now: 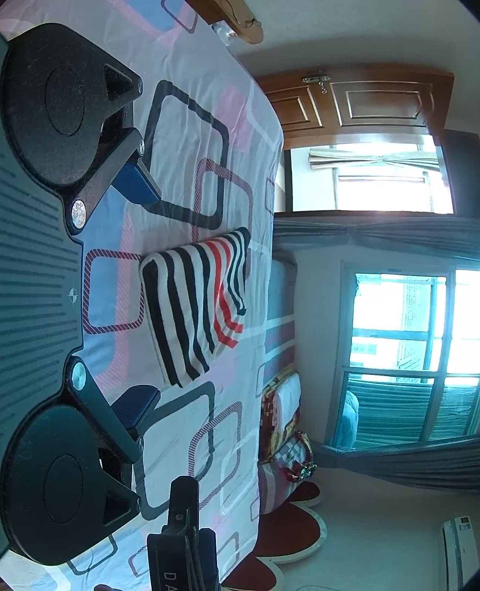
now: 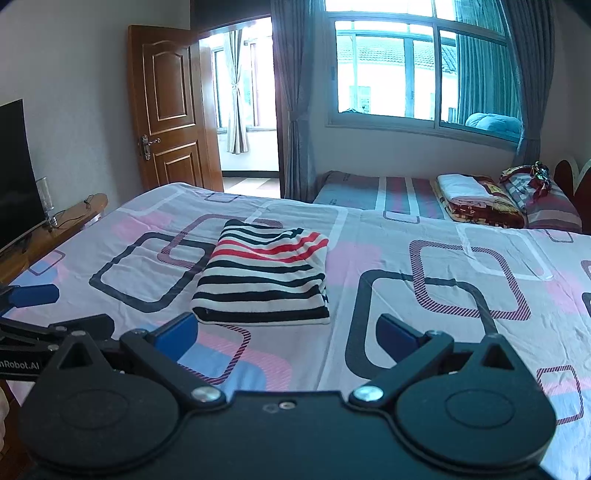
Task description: Fold small clothes
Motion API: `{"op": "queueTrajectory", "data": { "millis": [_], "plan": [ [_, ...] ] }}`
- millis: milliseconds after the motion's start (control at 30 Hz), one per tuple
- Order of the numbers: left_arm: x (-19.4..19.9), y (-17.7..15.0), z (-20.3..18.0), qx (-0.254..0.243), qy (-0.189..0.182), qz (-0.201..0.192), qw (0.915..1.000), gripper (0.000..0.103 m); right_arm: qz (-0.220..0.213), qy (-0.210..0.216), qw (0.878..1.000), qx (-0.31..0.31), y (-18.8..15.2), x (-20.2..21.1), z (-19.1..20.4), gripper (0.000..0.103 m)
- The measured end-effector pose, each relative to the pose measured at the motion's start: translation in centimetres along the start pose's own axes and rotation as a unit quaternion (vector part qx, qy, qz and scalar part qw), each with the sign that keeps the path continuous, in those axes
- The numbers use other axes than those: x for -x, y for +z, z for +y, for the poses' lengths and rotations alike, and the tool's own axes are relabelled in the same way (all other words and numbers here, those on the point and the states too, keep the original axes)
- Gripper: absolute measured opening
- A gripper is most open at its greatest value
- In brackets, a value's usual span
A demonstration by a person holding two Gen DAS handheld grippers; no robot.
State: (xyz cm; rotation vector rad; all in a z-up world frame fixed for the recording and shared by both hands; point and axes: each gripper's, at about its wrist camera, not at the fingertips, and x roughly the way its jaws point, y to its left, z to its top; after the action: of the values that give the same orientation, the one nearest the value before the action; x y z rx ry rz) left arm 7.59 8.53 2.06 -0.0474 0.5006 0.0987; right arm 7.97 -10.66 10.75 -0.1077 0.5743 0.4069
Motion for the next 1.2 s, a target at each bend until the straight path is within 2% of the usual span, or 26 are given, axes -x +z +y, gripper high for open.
{"op": "queueTrajectory", "data": {
  "millis": [1200],
  "plan": [
    [0.27, 0.3, -0.39, -0.007, 0.0, -0.012, 0.9999, 0.103, -0.006, 0.001, 1.0, 0.005, 0.77, 0.4, -0.69, 0.102]
  ]
}}
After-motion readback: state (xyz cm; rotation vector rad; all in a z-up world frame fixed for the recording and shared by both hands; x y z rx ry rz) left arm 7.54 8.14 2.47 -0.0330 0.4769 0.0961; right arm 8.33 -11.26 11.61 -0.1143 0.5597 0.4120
